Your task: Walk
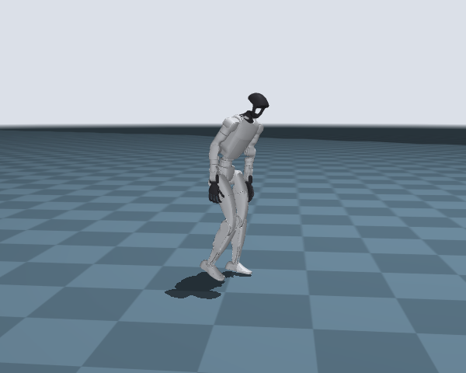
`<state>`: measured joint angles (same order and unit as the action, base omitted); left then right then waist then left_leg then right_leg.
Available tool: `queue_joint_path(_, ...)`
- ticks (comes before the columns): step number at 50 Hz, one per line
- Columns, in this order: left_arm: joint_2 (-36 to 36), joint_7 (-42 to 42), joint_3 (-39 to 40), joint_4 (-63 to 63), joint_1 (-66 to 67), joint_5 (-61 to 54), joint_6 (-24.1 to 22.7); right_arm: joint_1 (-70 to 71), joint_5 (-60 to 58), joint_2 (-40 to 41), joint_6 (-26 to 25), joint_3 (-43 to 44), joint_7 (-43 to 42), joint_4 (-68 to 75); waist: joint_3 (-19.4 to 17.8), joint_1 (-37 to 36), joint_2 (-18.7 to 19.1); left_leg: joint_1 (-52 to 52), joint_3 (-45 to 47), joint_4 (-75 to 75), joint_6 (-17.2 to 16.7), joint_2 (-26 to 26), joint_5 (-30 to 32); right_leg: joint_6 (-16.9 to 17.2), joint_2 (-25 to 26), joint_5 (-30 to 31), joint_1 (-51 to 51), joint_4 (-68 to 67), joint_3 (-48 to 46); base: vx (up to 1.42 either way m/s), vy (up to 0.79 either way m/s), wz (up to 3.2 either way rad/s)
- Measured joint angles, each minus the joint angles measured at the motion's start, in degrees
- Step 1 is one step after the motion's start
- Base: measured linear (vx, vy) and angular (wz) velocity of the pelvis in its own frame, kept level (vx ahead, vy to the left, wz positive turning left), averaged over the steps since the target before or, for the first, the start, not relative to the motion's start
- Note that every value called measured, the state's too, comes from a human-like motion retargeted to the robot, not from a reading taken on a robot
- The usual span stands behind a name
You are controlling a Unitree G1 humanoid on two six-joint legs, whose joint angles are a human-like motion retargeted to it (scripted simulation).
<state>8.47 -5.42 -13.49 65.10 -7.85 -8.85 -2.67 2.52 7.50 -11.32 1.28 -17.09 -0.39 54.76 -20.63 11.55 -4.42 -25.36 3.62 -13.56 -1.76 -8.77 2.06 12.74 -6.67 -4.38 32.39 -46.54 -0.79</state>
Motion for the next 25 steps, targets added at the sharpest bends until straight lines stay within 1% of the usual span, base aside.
queue_joint_path(9, -0.3, -0.4, 1.3, -0.8, 2.3, -1.7, -0.8, -1.5, 0.5, 0.2, 0.4, 0.6, -0.3, -0.7, 0.7, -0.7, 0.5, -2.3, -1.0, 0.8, -3.2, 2.0, 6.6, -0.9, 1.7, 2.3, -0.4, 7.7, -0.8, -0.10, -0.10, -0.11)
queue_joint_path(12, -0.3, -0.5, 1.9, -1.1, 3.3, -2.4, -1.0, -1.6, 0.5, 0.2, 0.6, 0.7, -0.5, -1.2, 0.9, -1.1, 0.7, -4.2, -1.7, 0.1, -5.0, 2.8, 8.4, -1.4, 2.2, 2.9, 0.2, 9.8, -1.7, -0.14, -0.11, -0.13)
queue_joint_path(14, -0.3, -0.7, 2.2, -1.3, 4.0, -2.9, -1.2, -1.7, 0.5, 0.2, 0.7, 0.6, -0.7, -1.5, 0.9, -1.5, 0.8, -6.0, -2.5, -1.2, -6.6, 3.5, 8.3, -1.8, 2.6, 3.0, 0.7, 11.0, -2.4, -0.17, -0.11, -0.17)
queue_joint_path(15, -0.3, -0.8, 2.4, -1.3, 4.3, -3.1, -1.3, -1.6, 0.4, 0.2, 0.8, 0.6, -0.7, -1.6, 0.9, -1.7, 0.9, -6.9, -2.7, -2.2, -7.2, 3.9, 7.7, -2.0, 2.9, 3.0, 1.0, 11.6, -2.8, -0.18, -0.10, -0.16)
queue_joint_path(17, -0.3, -1.0, 2.7, -1.3, 4.7, -3.6, -1.4, -1.3, 0.5, 0.1, 0.9, 0.6, -0.9, -1.7, 0.5, -1.8, 1.0, -9.1, -1.2, -6.7, -6.5, 5.2, 4.0, -2.2, 3.2, 3.1, 1.6, 12.6, -3.6, -0.20, -0.10, -0.12)
queue_joint_path(19, -0.2, -1.1, 2.9, -1.1, 5.2, -4.0, -1.5, -0.9, 0.6, -0.1, 1.1, 0.4, -1.0, -1.7, -0.1, -2.0, 1.2, -11.4, 1.0, -14.6, -5.3, 7.1, -1.4, -2.4, 3.9, 3.0, 1.9, 13.2, -4.1, -0.22, -0.09, -0.19)
queue_joint_path(22, -0.1, -1.0, 3.1, -1.1, 6.0, -4.3, -1.3, -0.5, 0.8, -0.2, 1.2, -0.1, -1.1, -1.4, -1.3, -2.6, 2.0, -13.9, 4.5, -30.8, -2.9, 11.2, -9.7, -2.8, 6.1, 3.2, 2.0, 13.7, -4.3, -0.23, -0.08, -0.30)
queue_joint_path(25, 0.0, -0.7, 3.3, -1.1, 6.5, -4.2, -0.9, 0.0, 1.1, -0.5, 1.1, -0.4, -0.8, -0.8, -2.3, -3.2, 2.9, -13.8, 6.3, -46.3, -0.3, 15.4, -14.1, -3.4, 8.6, 3.8, 1.9, 14.3, -3.9, -0.25, -0.08, -0.28)
